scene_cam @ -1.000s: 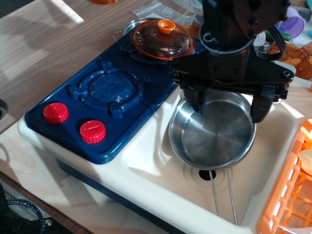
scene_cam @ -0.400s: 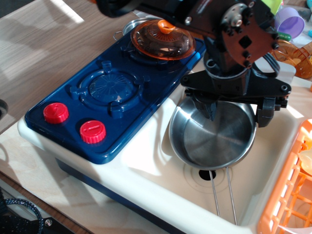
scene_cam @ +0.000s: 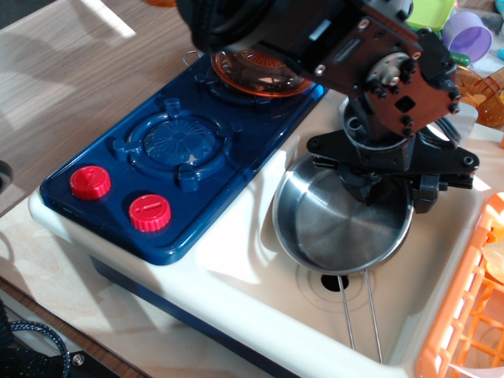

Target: Put pan on stove from sink

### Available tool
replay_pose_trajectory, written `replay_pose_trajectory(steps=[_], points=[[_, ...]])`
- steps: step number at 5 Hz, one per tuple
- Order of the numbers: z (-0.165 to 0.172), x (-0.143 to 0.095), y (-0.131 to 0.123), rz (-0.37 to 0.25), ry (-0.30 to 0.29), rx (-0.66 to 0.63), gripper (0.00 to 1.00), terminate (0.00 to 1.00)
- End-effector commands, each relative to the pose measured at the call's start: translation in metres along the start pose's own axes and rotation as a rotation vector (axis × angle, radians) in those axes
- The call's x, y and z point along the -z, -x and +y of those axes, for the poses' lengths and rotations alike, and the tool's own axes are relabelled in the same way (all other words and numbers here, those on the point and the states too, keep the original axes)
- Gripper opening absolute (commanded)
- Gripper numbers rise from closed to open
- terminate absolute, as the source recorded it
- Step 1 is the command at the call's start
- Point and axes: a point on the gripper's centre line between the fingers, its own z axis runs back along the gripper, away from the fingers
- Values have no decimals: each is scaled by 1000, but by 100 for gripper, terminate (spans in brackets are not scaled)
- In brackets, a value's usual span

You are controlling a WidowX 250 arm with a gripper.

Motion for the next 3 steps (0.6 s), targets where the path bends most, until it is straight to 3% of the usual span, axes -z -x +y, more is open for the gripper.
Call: replay_pose_trajectory(steps=[1,3], points=[[-1,-17,-10,-12,-33,9,0,0],[5,-65,-27,2,-140,44,0,0]])
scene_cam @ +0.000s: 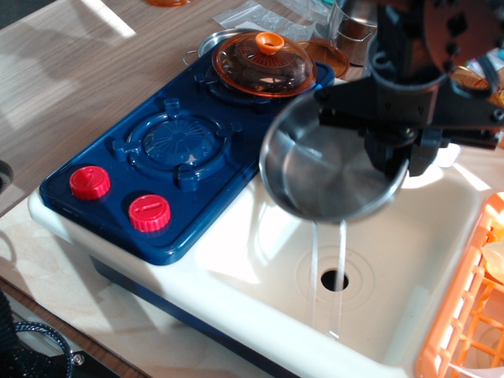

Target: Put pan on stove from sink

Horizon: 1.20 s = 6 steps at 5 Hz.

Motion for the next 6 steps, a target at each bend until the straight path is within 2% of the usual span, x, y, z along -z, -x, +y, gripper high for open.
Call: replay_pose_trajectory(steps=[1,3,4,5,6], points=[[13,-31,-15,-28,-48,29,0,0],[35,-53,-15,41,-91,77,0,0],[51,-52,-14,91,-117,111,0,0],[64,-47,-13,91,-113,160,0,0],[77,-40,-12,149,-76,169,100,0]])
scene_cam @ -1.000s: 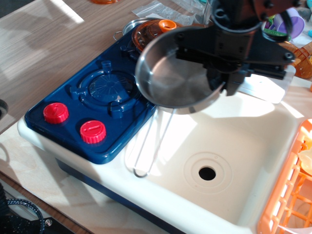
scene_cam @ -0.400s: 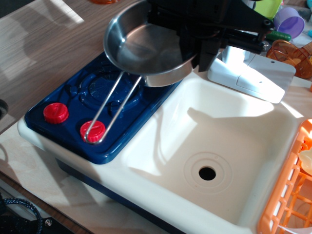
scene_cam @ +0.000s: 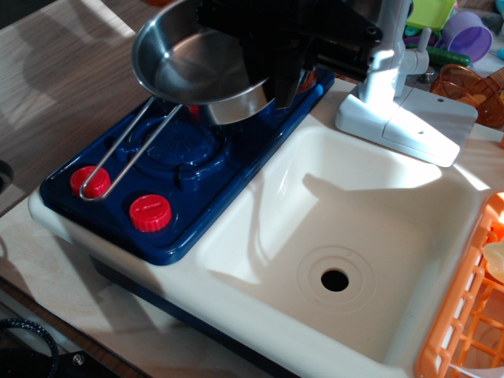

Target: Put pan on stove from sink

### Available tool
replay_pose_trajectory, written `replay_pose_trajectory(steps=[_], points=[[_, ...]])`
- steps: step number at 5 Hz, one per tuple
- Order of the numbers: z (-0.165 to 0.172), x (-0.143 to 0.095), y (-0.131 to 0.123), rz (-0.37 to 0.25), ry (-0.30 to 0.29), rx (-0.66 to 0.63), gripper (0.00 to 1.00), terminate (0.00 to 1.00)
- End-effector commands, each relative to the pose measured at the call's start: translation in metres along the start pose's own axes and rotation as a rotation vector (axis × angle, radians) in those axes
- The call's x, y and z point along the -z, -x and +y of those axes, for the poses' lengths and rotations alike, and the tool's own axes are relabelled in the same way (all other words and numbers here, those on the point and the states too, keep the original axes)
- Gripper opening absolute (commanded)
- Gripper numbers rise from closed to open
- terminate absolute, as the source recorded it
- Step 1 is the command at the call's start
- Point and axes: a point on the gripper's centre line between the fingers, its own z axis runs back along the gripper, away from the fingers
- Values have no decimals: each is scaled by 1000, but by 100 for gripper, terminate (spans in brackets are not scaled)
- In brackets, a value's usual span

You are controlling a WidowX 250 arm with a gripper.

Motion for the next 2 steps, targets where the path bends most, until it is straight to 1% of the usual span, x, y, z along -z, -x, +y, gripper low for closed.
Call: replay_pose_trajectory(steps=[1,2], points=[[13,7,4,19,54,13,100,0],[16,19,16,12,115,27,100,100]])
